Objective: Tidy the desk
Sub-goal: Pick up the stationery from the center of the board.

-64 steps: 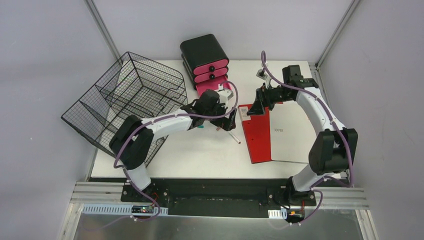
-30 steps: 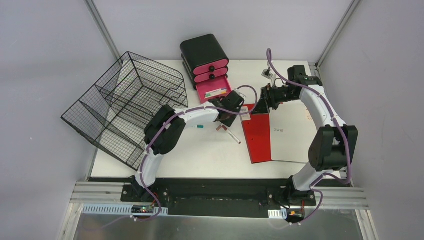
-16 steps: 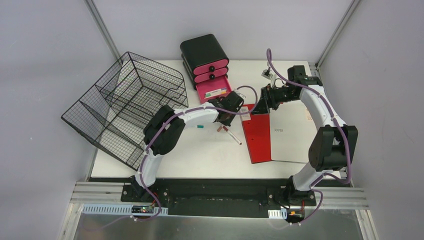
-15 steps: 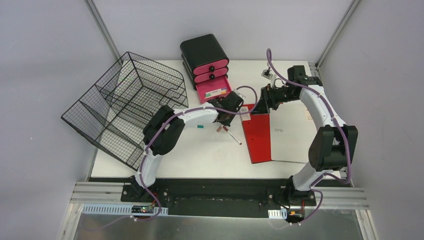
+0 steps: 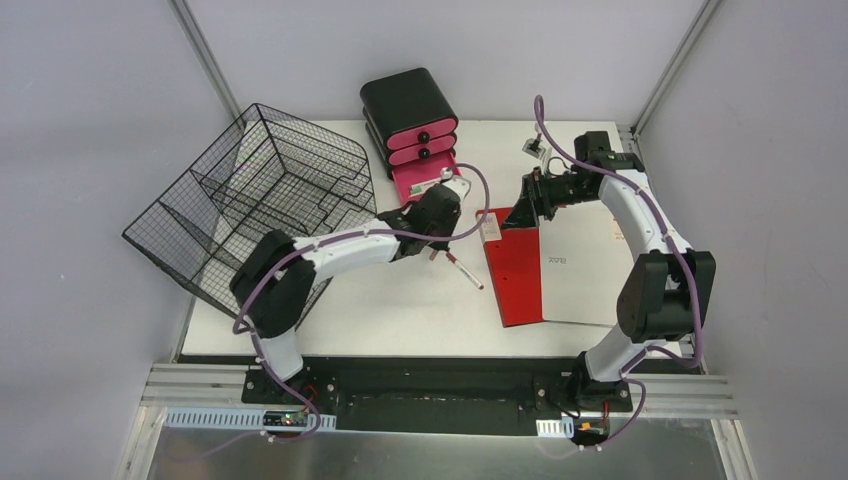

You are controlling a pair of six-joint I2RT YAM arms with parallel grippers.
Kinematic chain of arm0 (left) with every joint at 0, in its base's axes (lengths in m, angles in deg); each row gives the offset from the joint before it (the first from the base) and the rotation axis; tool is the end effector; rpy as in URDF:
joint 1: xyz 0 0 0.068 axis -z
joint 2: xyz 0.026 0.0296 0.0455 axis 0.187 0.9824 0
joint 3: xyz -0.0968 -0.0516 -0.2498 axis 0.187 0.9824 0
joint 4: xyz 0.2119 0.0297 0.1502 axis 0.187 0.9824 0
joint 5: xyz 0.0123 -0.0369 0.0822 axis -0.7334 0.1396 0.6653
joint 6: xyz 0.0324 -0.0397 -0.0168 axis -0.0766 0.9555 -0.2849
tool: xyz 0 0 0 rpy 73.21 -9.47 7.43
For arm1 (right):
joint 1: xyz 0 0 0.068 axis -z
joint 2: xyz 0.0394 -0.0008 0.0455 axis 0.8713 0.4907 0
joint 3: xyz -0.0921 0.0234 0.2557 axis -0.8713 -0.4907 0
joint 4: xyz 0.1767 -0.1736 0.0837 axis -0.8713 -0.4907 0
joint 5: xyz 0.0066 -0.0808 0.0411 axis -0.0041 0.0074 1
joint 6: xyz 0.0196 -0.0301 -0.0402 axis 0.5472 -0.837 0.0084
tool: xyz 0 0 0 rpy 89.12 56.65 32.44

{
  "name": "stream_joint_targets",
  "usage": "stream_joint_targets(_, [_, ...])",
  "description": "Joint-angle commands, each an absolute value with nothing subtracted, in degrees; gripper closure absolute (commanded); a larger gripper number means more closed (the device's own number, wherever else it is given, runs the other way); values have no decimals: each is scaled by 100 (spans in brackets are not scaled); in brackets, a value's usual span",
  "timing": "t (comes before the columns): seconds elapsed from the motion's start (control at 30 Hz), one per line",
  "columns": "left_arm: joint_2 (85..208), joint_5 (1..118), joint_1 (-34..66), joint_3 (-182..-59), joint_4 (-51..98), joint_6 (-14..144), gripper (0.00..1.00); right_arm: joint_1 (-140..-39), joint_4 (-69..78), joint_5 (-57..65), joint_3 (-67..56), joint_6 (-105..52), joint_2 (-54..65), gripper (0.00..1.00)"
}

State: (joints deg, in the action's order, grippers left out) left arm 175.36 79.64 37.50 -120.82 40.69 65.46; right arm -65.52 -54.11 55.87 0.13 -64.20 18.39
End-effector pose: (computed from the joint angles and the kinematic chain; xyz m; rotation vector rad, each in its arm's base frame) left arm 0.2712 -0.2930 0.2120 0.6538 2.2895 -0.2505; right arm 0.3155 0.0579 0.2943 -0.9217 2.1623 1.2244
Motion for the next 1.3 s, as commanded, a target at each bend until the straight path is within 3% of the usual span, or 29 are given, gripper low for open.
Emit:
stream_joint_targets(0.0, [16509, 7783, 3668, -11306, 2649, 7022, 100, -6568, -5411, 6087, 219, -6607, 1629, 23])
stream_joint_targets(0.23, [15502, 7095, 3366, -9769, 615, 8116, 100, -6589, -4894, 6641, 3, -6121, 1531, 23])
stream_joint_targets(0.47, [15198, 6880, 3216, -9062, -804, 9752, 100, -6892, -1918, 6681, -1209, -3540, 1035, 23])
stream_joint_targets(0.63, [15177, 7030, 3211, -9052, -881, 10703, 100, -7205, -986, 6452, -1495, -2570, 1168, 23])
stream_joint_targets(0.93, [15286, 7428, 3211, -9026, -940, 11949, 100, -7851, -762, 5911, -1577, -2345, 1393, 24])
stream_joint_targets(1.27, [15505, 7297, 3220, -9006, -1285, 12253, 100, -8117, -795, 5528, -1566, -2351, 1493, 28])
